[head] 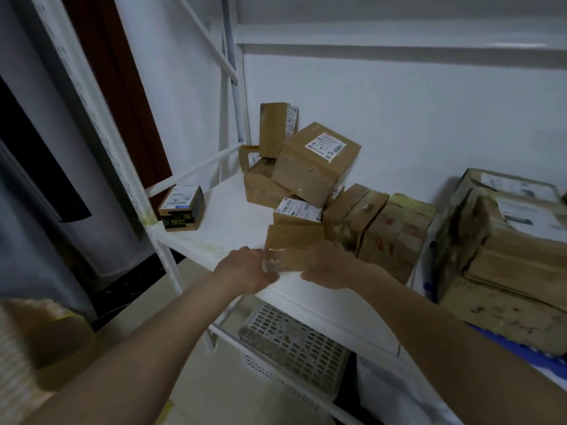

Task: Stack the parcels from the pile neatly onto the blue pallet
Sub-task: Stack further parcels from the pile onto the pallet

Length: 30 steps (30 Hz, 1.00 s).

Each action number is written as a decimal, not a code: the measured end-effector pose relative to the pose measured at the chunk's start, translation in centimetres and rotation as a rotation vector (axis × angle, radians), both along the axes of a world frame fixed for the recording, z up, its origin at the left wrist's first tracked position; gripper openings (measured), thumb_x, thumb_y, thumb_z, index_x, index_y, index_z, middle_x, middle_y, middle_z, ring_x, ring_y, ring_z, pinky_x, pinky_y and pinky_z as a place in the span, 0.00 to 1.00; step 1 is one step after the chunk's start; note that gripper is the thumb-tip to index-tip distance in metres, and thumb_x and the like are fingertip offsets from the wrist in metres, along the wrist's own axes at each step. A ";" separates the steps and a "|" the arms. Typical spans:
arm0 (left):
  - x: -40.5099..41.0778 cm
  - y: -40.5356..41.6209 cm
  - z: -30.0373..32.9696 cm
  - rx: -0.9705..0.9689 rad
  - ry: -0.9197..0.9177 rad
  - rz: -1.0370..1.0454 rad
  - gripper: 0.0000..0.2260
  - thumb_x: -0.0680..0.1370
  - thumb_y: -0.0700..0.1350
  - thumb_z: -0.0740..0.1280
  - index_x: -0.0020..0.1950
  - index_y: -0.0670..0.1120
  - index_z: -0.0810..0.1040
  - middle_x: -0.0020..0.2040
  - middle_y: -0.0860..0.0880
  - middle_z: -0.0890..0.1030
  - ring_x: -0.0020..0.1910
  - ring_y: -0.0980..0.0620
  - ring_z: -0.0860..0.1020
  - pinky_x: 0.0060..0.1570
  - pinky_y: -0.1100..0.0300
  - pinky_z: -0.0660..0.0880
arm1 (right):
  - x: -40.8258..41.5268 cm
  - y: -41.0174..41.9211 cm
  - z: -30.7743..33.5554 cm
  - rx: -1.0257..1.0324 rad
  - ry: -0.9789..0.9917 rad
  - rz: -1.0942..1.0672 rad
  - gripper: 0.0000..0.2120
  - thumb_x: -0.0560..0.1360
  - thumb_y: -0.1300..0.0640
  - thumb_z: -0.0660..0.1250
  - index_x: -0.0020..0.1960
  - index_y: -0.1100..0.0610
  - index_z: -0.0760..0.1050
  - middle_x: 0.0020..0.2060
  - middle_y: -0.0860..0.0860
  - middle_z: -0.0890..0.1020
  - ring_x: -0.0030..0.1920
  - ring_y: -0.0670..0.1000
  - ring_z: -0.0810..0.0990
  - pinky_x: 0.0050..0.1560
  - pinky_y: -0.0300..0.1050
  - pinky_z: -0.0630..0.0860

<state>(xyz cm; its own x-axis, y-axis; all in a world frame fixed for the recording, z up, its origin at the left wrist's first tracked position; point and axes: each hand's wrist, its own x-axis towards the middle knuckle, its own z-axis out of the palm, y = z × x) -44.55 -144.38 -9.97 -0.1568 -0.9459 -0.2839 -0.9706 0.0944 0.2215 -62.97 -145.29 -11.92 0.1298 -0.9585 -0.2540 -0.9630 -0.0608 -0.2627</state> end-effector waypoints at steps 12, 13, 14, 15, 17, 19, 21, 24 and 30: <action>-3.8 -11.7 -0.7 0.028 0.078 -0.221 0.22 0.76 0.58 0.64 0.66 0.48 0.72 0.60 0.48 0.76 0.54 0.50 0.76 0.49 0.59 0.75 | -3.3 -9.1 -1.1 0.017 -0.005 -0.102 0.28 0.76 0.45 0.62 0.71 0.56 0.60 0.68 0.58 0.67 0.67 0.60 0.65 0.63 0.52 0.66; -4.1 -12.2 -1.1 0.041 0.091 -0.235 0.23 0.76 0.58 0.64 0.67 0.48 0.71 0.63 0.48 0.75 0.57 0.50 0.75 0.53 0.58 0.75 | -3.2 -9.4 -1.2 0.006 0.001 -0.103 0.27 0.76 0.45 0.61 0.70 0.56 0.62 0.66 0.58 0.68 0.66 0.59 0.66 0.61 0.51 0.66; -4.4 -12.5 -1.4 0.047 0.111 -0.254 0.24 0.76 0.58 0.64 0.69 0.49 0.70 0.65 0.48 0.74 0.60 0.49 0.74 0.55 0.59 0.74 | -3.2 -9.7 -1.2 0.000 -0.002 -0.103 0.25 0.77 0.46 0.61 0.68 0.57 0.63 0.65 0.58 0.70 0.65 0.59 0.68 0.60 0.50 0.67; -4.9 -12.9 -1.6 0.042 0.135 -0.270 0.25 0.76 0.58 0.64 0.71 0.50 0.68 0.68 0.48 0.72 0.62 0.49 0.73 0.57 0.59 0.72 | -3.3 -9.9 -1.0 -0.026 -0.003 -0.096 0.22 0.77 0.47 0.60 0.66 0.58 0.65 0.63 0.58 0.71 0.63 0.59 0.69 0.58 0.49 0.68; -6.0 -13.8 -1.6 0.003 0.161 -0.295 0.26 0.76 0.59 0.64 0.72 0.51 0.67 0.70 0.49 0.70 0.65 0.48 0.71 0.59 0.59 0.70 | -3.7 -10.0 -0.3 -0.122 -0.028 -0.097 0.17 0.79 0.51 0.58 0.62 0.60 0.69 0.59 0.58 0.74 0.61 0.59 0.72 0.57 0.49 0.70; -7.4 -14.6 -1.3 -0.032 0.182 -0.316 0.24 0.77 0.59 0.63 0.69 0.50 0.68 0.68 0.49 0.72 0.63 0.48 0.72 0.56 0.58 0.68 | -4.5 -9.7 0.3 -0.276 0.007 -0.101 0.15 0.79 0.52 0.57 0.57 0.61 0.74 0.55 0.57 0.77 0.59 0.59 0.72 0.58 0.51 0.69; -9.1 -15.4 -1.0 -0.014 0.255 -0.349 0.15 0.78 0.57 0.63 0.61 0.51 0.73 0.59 0.50 0.76 0.56 0.48 0.75 0.49 0.60 0.69 | -5.3 -9.3 0.9 -0.374 0.173 -0.141 0.16 0.79 0.50 0.57 0.56 0.60 0.75 0.54 0.57 0.77 0.58 0.58 0.71 0.59 0.51 0.65; -11.3 -16.3 -0.8 -0.011 0.379 -0.382 0.05 0.78 0.52 0.64 0.43 0.54 0.72 0.42 0.54 0.77 0.45 0.50 0.77 0.35 0.64 0.69 | -6.2 -9.1 1.0 -0.283 0.328 -0.254 0.19 0.78 0.50 0.57 0.63 0.61 0.70 0.61 0.58 0.74 0.62 0.59 0.68 0.64 0.51 0.61; -13.7 -18.1 -2.5 0.064 0.297 -0.326 0.22 0.75 0.53 0.67 0.65 0.45 0.67 0.61 0.45 0.73 0.60 0.44 0.73 0.59 0.49 0.72 | -7.0 -9.2 0.5 -0.067 0.323 -0.400 0.31 0.73 0.46 0.67 0.68 0.62 0.63 0.67 0.58 0.70 0.68 0.60 0.63 0.69 0.58 0.58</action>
